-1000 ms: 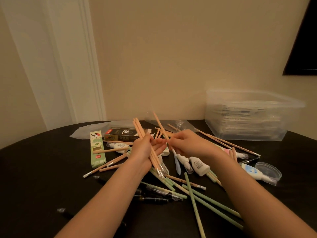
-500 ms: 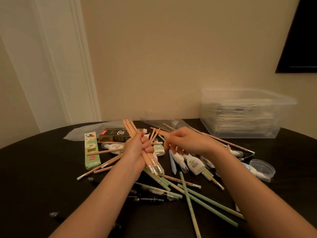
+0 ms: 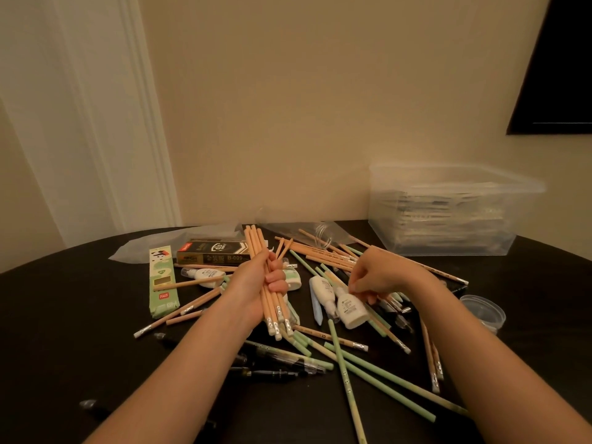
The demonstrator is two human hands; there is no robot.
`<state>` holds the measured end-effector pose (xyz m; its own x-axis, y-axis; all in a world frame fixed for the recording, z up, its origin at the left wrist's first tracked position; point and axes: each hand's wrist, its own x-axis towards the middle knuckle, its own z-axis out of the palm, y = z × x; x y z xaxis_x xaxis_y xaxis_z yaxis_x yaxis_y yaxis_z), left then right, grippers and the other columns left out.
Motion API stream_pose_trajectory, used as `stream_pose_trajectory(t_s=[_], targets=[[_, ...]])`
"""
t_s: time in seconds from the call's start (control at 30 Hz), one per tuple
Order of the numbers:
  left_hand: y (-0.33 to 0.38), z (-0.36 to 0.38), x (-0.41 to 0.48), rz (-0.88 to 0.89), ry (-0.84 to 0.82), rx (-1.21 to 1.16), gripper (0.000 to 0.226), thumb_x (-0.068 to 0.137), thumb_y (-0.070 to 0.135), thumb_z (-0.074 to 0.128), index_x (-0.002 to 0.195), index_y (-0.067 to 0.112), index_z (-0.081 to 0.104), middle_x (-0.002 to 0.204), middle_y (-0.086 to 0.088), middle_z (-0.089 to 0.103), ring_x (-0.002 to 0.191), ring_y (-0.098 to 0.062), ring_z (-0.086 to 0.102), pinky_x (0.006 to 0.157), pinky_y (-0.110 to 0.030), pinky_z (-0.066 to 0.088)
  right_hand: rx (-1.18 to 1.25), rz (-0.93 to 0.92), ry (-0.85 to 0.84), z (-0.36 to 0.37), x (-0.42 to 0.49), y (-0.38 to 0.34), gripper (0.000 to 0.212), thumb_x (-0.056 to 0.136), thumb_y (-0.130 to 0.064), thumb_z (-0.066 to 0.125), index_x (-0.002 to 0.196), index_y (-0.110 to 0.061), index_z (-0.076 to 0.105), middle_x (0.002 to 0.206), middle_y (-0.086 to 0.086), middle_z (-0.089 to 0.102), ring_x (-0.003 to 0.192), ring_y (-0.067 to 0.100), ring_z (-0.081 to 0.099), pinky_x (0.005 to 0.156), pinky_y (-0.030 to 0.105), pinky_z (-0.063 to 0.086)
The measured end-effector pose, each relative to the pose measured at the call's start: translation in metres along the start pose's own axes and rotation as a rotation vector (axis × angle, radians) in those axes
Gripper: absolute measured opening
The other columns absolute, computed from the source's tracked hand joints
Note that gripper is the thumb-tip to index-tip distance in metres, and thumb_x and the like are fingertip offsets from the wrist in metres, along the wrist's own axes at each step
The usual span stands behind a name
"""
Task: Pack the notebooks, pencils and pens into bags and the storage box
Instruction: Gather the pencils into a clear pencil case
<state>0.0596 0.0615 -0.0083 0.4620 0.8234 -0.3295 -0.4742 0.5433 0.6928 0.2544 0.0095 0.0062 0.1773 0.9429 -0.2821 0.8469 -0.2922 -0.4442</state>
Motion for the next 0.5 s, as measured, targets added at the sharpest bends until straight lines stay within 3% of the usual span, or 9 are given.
stream_pose_trajectory(t_s=[0.1,0.3,0.4,0.5], targets=[[0.000,0.000,0.001,-0.008,-0.009,-0.003,0.028,0.099,0.029,0.042,0.078,0.012,0.045,0.053,0.003,0.039,0.032,-0.003,0.031,0.030,-0.012,0.024,0.062,-0.086,-0.070,0.002,-0.002,-0.004,0.012,0.092,-0.010,0.057,0.091,-0.015,0.068,0.074,-0.004,0.066,0.052,0.000,0.054,0.052,0.014,0.043],[0.000,-0.001,0.000,-0.009,-0.020,-0.012,0.025,0.098,0.028,0.043,0.078,0.012,0.045,0.053,0.003,0.040,0.033,-0.003,0.031,0.030,-0.012,0.025,-0.177,-0.048,0.185,0.012,0.009,0.002,0.010,0.085,-0.012,0.064,0.089,-0.020,0.069,0.093,-0.001,0.066,0.080,0.010,0.060,0.074,0.025,0.053],[0.001,-0.001,0.002,-0.013,-0.028,-0.016,0.024,0.098,0.027,0.044,0.080,0.012,0.046,0.053,0.002,0.041,0.032,-0.003,0.032,0.029,-0.012,0.025,-0.248,-0.006,0.171,0.011,0.008,0.001,0.011,0.083,-0.016,0.067,0.079,-0.026,0.065,0.094,-0.001,0.067,0.087,0.014,0.062,0.085,0.035,0.054],[0.000,-0.002,0.002,-0.023,-0.036,-0.002,0.024,0.098,0.028,0.044,0.080,0.012,0.046,0.054,0.002,0.041,0.033,-0.004,0.032,0.029,-0.013,0.026,-0.265,0.011,0.108,0.011,0.005,-0.002,0.004,0.085,-0.019,0.067,0.087,-0.022,0.067,0.095,-0.001,0.067,0.088,0.013,0.062,0.086,0.034,0.054]])
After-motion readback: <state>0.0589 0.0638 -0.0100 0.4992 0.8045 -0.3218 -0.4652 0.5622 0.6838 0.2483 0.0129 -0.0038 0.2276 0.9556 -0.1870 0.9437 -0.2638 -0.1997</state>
